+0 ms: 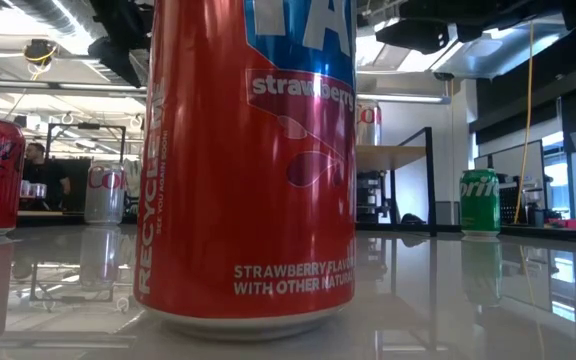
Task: Place canned beverage on shelf
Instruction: Put the white soda can on the shelf aligned with the other white soda can
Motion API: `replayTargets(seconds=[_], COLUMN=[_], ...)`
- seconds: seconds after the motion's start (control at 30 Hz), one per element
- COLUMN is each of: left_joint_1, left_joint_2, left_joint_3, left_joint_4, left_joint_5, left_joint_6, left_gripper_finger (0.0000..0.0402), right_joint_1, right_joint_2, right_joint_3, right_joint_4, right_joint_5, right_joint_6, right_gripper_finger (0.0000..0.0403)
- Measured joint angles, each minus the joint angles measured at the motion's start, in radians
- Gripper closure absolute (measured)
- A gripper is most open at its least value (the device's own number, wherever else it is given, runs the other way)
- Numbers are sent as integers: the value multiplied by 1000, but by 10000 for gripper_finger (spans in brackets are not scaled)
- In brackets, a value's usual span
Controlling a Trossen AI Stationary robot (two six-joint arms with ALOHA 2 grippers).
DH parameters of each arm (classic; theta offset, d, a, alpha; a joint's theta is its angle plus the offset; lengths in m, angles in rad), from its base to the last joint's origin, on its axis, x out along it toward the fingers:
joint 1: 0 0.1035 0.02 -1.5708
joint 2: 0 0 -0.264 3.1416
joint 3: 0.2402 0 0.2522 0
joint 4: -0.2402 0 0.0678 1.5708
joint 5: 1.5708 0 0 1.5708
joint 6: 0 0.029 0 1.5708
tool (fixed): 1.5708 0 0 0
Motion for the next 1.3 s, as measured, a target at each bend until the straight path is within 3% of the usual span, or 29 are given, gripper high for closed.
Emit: replayTargets(seconds=[0.27,0.6,0.77,1.3], left_joint_1=[122,250,299,319], left_joint_2=[170,399,462,582], left_joint_3=[12,164,169,169], left_joint_4=[-61,-330,-383,-410], left_joint_5=[108,82,131,59], left_joint_6=[-53,-145,-209,-266], left_gripper_finger=[12,12,12,12], right_joint_1=[0,0,0,0], right_joint_2=[0,0,0,0], right_joint_3=[0,0,0,0], right_joint_4=[2,-1,-5,-5], right_joint_5=[0,0,-19,-34], right_joint_6=[0,0,13,18], right_gripper_finger=[31,31,31,31])
